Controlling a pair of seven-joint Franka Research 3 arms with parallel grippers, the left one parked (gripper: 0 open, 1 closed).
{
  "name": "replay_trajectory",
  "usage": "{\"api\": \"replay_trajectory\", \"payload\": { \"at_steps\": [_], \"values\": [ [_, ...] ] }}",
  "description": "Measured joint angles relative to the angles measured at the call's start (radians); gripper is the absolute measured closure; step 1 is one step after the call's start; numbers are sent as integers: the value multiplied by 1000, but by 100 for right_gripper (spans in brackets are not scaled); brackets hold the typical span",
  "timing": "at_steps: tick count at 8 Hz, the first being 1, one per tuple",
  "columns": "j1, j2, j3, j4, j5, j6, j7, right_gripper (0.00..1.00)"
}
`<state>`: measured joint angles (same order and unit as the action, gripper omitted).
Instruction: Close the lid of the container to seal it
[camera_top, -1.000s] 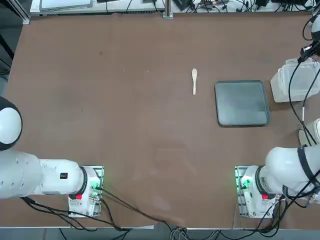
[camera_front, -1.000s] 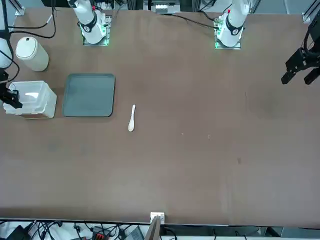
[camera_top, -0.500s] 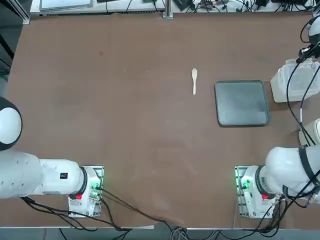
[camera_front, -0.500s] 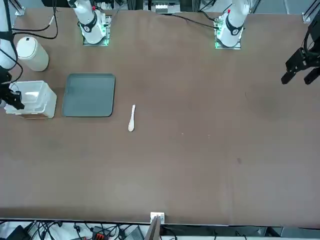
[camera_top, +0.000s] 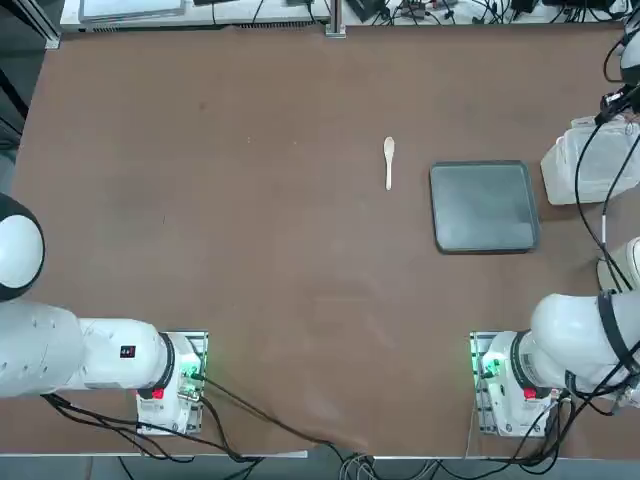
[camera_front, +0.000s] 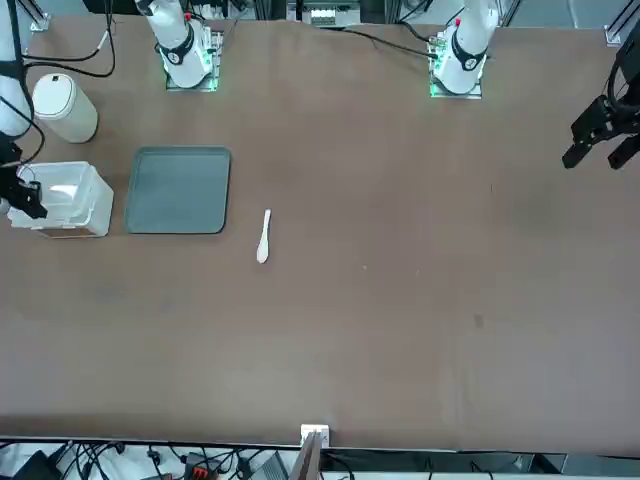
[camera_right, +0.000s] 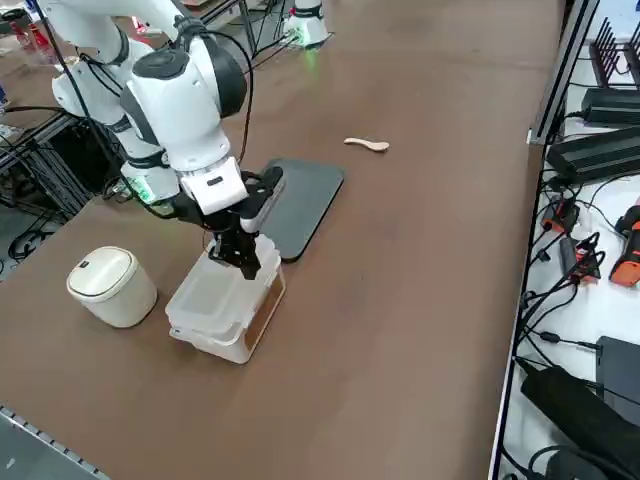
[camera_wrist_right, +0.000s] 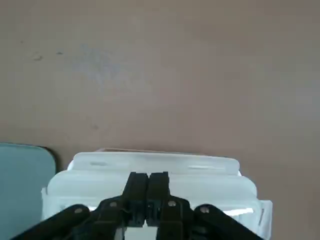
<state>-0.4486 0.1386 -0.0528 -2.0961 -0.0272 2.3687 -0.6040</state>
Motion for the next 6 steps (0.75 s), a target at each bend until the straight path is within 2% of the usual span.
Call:
{"api": "replay_trajectory", "payload": {
  "at_steps": [3, 6],
  "values": [
    [-7, -63, 0, 16, 0, -135, -8, 99],
    [-52, -68, -1, -25, 0, -124, -48, 99]
  ]
}}
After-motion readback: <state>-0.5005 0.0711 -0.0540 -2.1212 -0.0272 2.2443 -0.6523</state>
